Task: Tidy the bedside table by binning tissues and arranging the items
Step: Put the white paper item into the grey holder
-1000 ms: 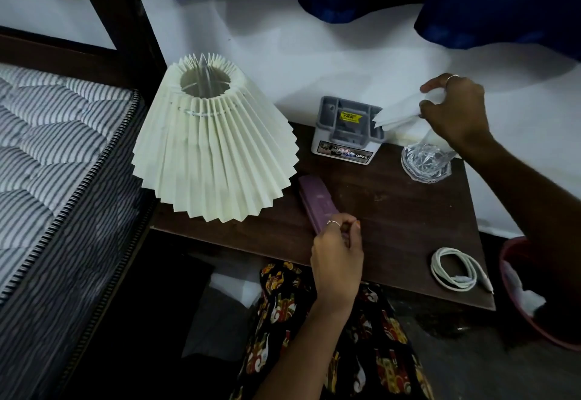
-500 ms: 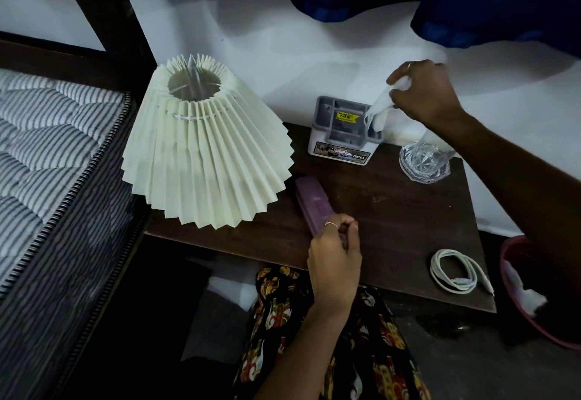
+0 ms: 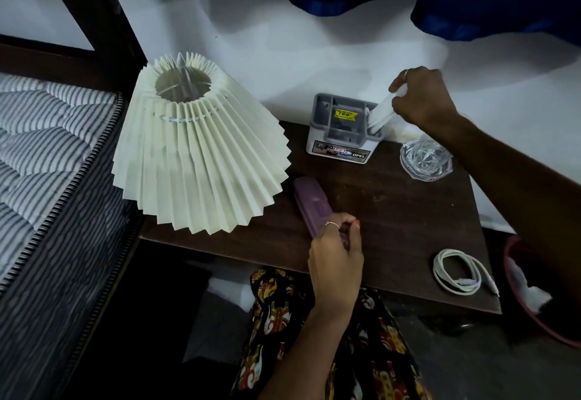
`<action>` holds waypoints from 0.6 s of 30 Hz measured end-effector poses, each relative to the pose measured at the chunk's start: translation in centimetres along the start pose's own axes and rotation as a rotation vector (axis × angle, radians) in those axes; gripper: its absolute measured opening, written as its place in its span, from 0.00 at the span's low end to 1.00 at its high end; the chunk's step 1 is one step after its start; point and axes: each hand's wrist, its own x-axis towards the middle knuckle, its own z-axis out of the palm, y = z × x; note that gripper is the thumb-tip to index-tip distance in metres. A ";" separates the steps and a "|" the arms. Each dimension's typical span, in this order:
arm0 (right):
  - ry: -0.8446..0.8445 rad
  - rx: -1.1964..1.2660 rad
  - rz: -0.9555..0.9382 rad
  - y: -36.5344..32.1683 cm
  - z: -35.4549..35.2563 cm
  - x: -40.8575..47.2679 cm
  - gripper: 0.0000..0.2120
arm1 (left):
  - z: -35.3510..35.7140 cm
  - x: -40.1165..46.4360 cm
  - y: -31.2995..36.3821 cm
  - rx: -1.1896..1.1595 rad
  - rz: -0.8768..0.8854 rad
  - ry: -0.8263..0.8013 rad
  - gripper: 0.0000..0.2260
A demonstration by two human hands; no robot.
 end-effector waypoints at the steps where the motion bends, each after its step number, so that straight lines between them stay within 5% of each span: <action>1: -0.019 0.000 -0.006 -0.1 0.2 0.0 0.13 | 0.1 0.0 -0.1 0.002 0.004 0.001 0.05; 11: -0.179 0.044 0.075 0.0 2.0 0.0 0.15 | 0.2 0.2 -0.2 -0.016 0.031 0.018 0.04; 18: -0.138 0.152 0.087 0.4 2.2 -0.5 0.22 | -0.4 0.8 -0.3 -0.040 0.012 0.061 0.03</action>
